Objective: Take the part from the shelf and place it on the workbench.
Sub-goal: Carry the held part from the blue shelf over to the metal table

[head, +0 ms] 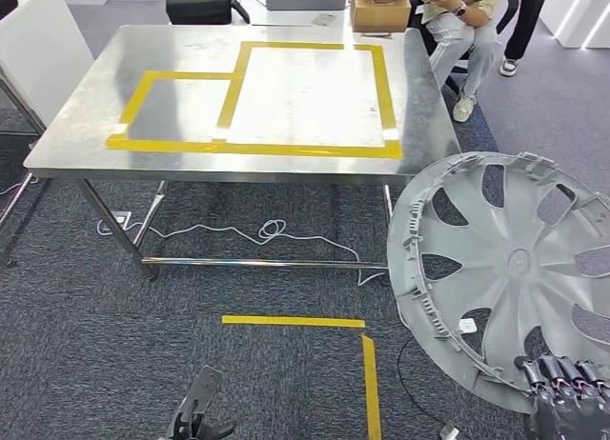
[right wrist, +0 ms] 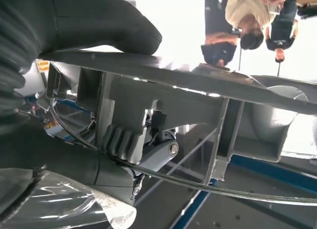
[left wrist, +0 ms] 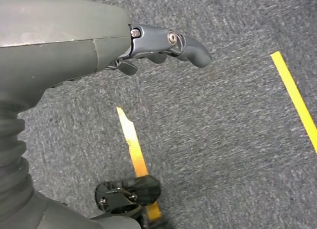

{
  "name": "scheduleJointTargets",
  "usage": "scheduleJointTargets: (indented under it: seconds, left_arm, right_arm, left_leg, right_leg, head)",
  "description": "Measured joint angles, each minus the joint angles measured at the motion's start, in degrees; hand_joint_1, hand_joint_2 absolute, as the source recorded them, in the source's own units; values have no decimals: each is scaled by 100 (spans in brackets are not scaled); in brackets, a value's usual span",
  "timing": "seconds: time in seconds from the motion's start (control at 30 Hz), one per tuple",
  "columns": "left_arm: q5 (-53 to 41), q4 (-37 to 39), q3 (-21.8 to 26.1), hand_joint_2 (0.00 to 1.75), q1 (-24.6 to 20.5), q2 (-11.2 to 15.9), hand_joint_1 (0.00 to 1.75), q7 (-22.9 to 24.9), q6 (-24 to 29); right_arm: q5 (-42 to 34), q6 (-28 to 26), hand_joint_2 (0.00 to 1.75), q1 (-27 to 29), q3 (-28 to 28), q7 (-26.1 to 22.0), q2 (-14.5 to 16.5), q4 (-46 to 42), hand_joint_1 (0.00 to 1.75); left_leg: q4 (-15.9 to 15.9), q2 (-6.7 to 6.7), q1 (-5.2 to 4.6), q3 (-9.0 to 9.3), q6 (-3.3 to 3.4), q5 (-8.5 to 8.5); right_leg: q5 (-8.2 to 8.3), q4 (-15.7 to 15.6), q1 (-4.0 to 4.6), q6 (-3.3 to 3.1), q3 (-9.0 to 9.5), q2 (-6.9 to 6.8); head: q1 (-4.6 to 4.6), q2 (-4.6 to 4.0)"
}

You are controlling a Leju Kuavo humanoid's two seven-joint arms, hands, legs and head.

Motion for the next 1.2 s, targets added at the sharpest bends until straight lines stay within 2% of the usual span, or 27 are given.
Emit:
scheduleJointTargets:
  seconds: [0.03, 0.07, 0.17, 0.2, 0.3, 0.33, 0.37, 0.4, 0.43, 0.47, 0.5, 0.53, 0.57, 0.6, 0.63, 0.7, 0.73, 0.87, 0.93, 1.07, 1.2]
  left_arm:
    - [1, 1, 1, 175, 5, -2, 0, 2, 2]
    - [2, 1, 1, 175, 9, -4, 0, 3, 5]
    - [3, -1, 1, 175, 7, -3, 0, -9, 15]
    - [3, -2, 1, 175, -3, 0, 0, -16, 19]
    - [6, -3, 1, 175, -2, 9, 0, -27, 26]
    - [7, -3, 1, 175, 9, 12, 0, -27, 28]
    - [8, -3, 2, 175, 18, 14, 0, -27, 29]
    - [7, -3, 2, 175, 22, 15, 0, -27, 32]
    - [7, -3, 2, 175, 23, 16, 0, -28, 41]
    - [7, 1, 1, 175, 20, 16, 0, -31, 51]
    - [6, 5, 1, 175, 12, 16, 0, -34, 62]
    - [5, 10, 1, 175, 8, 16, 0, -37, 71]
    - [3, 14, 1, 175, 9, 16, 0, -37, 75]
    - [1, 14, 1, 175, 12, 14, 0, -36, 76]
    - [-1, 13, 2, 175, 19, 12, 0, -35, 72]
    - [-3, 12, 2, 175, 18, 4, 0, -32, 60]
    - [-3, 12, 2, 175, 16, 3, 0, -32, 52]
    - [-3, 12, 2, 175, 14, 2, 0, -31, 44]
    - [-3, 12, 2, 175, 14, 2, 0, -31, 44]
    - [-2, 12, 2, 175, 15, 3, 0, -23, 44]
    - [-1, 12, 2, 175, 17, 10, 0, -19, 44]
  right_arm:
    - [0, 0, 175, 9, 4, -1, 0, 2, 175]
    - [0, 0, 175, 18, 8, -3, 0, 3, 175]
    - [1, 0, 175, 49, 12, -33, 10, -1, 175]
    - [2, 0, 175, 56, 12, -54, 21, -4, 175]
    - [2, 0, 175, 71, 13, -122, 61, -10, 175]
    - [2, 0, 175, 80, 14, -136, 73, -10, 175]
    - [2, 0, 175, 89, 14, -146, 85, -10, 175]
    - [2, 0, 175, 96, 14, -150, 96, -10, 175]
    - [2, 0, 175, 100, 14, -163, 109, -11, 175]
    - [2, 0, 175, 102, 14, -180, 123, -13, 175]
    - [2, 0, 175, 104, 14, -199, 137, -15, 175]
    - [2, 0, 175, 106, 15, -215, 150, -20, 175]
    - [1, 0, 175, 112, 17, -214, 158, -23, 175]
    - [1, 0, 175, 120, 21, -200, 162, -26, 175]
    - [0, 0, 175, 125, 26, -173, 164, -28, 175]
    - [0, 0, 175, 122, 34, -112, 164, -29, 175]
    - [0, 0, 175, 115, 36, -94, 163, -29, 175]
    - [0, 0, 175, 113, 48, -88, 163, -30, 175]
    - [0, 0, 175, 113, 51, -86, 163, -30, 175]
    - [0, 0, 175, 115, 55, -85, 164, -30, 175]
    - [0, 0, 175, 115, 57, -85, 164, -30, 175]
  left_leg:
    - [14, -2, -4, 6, -28, -25]
    - [32, -4, -9, 17, -60, -37]
    - [212, 16, -13, -58, -158, -102]
    - [438, 27, 3, -180, -202, -191]
    - [1480, 51, 122, -814, -334, -625]
    - [1659, 53, 159, -965, -367, -680]
    - [1630, 55, 189, -1016, -395, -607]
    - [1404, 56, 213, -970, -418, -410]
    - [1013, 58, 233, -844, -432, -112]
    - [652, 59, 238, -719, -436, 97]
    - [356, 61, 230, -622, -425, 194]
    - [193, 63, 217, -574, -397, 244]
    - [167, 65, 202, -571, -361, 200]
    - [144, 65, 198, -569, -333, 214]
    - [149, 62, 198, -569, -316, 265]
    - [140, 55, 193, -566, -303, 274]
    - [141, 53, 187, -565, -288, 264]
    - [141, 53, 176, -558, -232, 229]
    - [141, 53, 170, -556, -217, 219]
    - [144, 53, 158, -540, -197, 206]
    - [144, 53, 156, -517, -195, 201]
  right_leg:
    - [235, -106, 13, -50, 13, 3]
    - [306, -131, 20, -90, 23, 9]
    - [350, -216, -22, -164, 132, 20]
    - [349, -241, -43, -175, 164, 17]
    - [292, -249, -62, -187, 215, 8]
    - [263, -247, -67, -181, 237, 8]
    - [232, -244, -75, -170, 269, 10]
    - [196, -240, -84, -154, 311, 13]
    - [156, -238, -94, -130, 357, 15]
    - [119, -234, -101, -102, 406, 19]
    - [88, -226, -104, -68, 423, 22]
    - [59, -218, -104, -27, 425, 25]
    - [34, -215, -102, 12, 414, 26]
    - [12, -207, -98, 18, 400, 26]
    - [-4, -204, -97, 1, 411, 22]
    - [-12, -218, -99, -63, 452, 15]
    - [-9, -238, -101, -74, 468, 11]
    - [-11, -314, -104, -65, 505, 7]
    - [-14, -333, -108, -32, 507, 5]
    - [-25, -356, -127, 116, 492, 1]
    - [-36, -354, -130, 144, 494, -3]
  head:
    - [-4, 0]
    - [-5, 0]
    - [-17, 0]
    - [-29, 0]
    - [-50, 0]
    - [-51, 0]
    - [-50, 0]
    - [-51, 0]
    - [-51, 0]
    - [-49, 0]
    - [-54, 0]
    - [-51, 0]
    - [-52, 0]
    - [-50, 0]
    - [-43, 0]
    - [-39, 0]
    - [-41, 0]
    - [-41, 0]
    - [-40, 0]
    - [-42, 0]
    - [-43, 0]
